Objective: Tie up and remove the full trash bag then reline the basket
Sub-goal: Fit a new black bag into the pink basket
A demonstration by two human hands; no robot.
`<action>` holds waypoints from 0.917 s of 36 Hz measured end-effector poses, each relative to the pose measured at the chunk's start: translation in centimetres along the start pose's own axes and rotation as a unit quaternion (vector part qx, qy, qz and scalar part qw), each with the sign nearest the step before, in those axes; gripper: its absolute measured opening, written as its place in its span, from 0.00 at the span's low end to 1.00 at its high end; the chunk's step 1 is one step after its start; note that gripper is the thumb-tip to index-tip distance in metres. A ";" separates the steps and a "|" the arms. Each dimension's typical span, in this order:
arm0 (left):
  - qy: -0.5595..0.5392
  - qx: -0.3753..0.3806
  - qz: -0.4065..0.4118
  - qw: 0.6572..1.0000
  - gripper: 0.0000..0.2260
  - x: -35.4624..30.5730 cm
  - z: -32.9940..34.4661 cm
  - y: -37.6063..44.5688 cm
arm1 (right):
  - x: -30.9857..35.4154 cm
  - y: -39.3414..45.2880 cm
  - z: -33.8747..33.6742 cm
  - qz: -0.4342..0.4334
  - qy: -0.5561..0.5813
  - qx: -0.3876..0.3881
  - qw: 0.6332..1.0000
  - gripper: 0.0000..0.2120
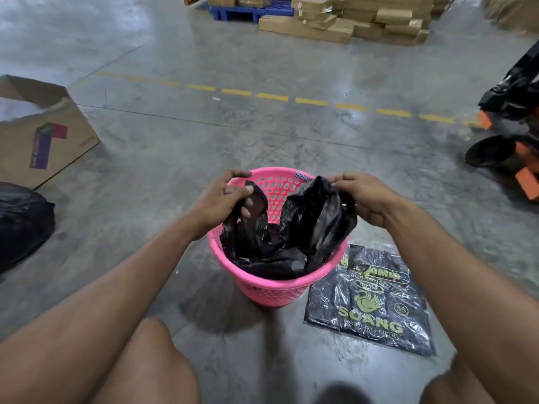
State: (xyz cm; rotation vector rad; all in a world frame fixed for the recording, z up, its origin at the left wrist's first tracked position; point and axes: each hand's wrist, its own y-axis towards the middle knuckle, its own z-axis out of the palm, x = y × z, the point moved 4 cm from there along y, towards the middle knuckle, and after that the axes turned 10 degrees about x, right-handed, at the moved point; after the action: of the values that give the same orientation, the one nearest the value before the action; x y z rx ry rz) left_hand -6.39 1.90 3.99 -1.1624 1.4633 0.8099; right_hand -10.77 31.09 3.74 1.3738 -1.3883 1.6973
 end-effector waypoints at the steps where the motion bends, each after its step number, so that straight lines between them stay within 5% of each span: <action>1: 0.004 -0.019 0.013 1.000 0.14 -0.3 -0.1 0.1 | 0.2 -0.1 0.3 -0.017 -0.073 -0.016 0.997 0.12; 6: 0.001 -0.092 0.022 0.996 0.15 -0.3 -2.2 0.5 | 1.4 -0.7 2.9 -0.079 -0.292 0.006 0.953 0.11; 9: 0.013 -0.137 -0.012 0.990 0.16 0.4 -4.6 0.4 | 1.8 0.2 2.2 -0.112 -0.501 -0.099 0.853 0.10; 11: 0.058 -0.162 -0.036 0.984 0.16 0.8 -6.5 0.1 | 1.8 0.8 0.3 -0.118 -0.519 -0.171 0.829 0.09; 14: 0.175 -0.190 -0.103 0.961 0.14 2.7 -10.8 -0.5 | 1.1 1.8 -3.7 -0.075 -0.378 -0.234 0.892 0.07; 17: 0.231 -0.173 -0.168 0.943 0.15 5.7 -14.6 -1.2 | -0.5 1.7 -6.4 0.002 -0.058 -0.135 0.989 0.11; 21: 0.244 -0.184 -0.203 0.930 0.13 5.5 -15.7 -3.6 | -1.1 0.2 -7.4 -0.002 0.189 0.075 0.979 0.14; 25: 0.250 -0.148 -0.193 0.937 0.06 5.2 -14.2 -3.9 | -0.3 -1.1 -6.8 -0.065 0.267 0.139 0.951 0.12; 28: 0.304 -0.115 -0.162 0.932 0.10 5.7 -13.6 -3.5 | -0.2 -1.2 -5.4 -0.051 0.139 0.116 0.982 0.21; 30: 0.359 -0.094 -0.145 0.917 0.15 5.6 -13.3 -3.3 | 0.0 -1.0 -5.0 -0.042 -0.093 0.050 0.994 0.22; 33: 0.421 -0.074 -0.136 0.893 0.28 4.0 -11.8 -3.0 | 0.8 -0.3 -5.0 -0.014 -0.463 -0.044 0.885 0.09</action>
State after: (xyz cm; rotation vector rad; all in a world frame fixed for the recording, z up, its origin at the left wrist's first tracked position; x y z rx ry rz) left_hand -7.10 -10.83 3.01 -1.9320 1.8689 0.1976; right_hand -12.57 35.68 4.84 2.2731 -1.8554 0.9096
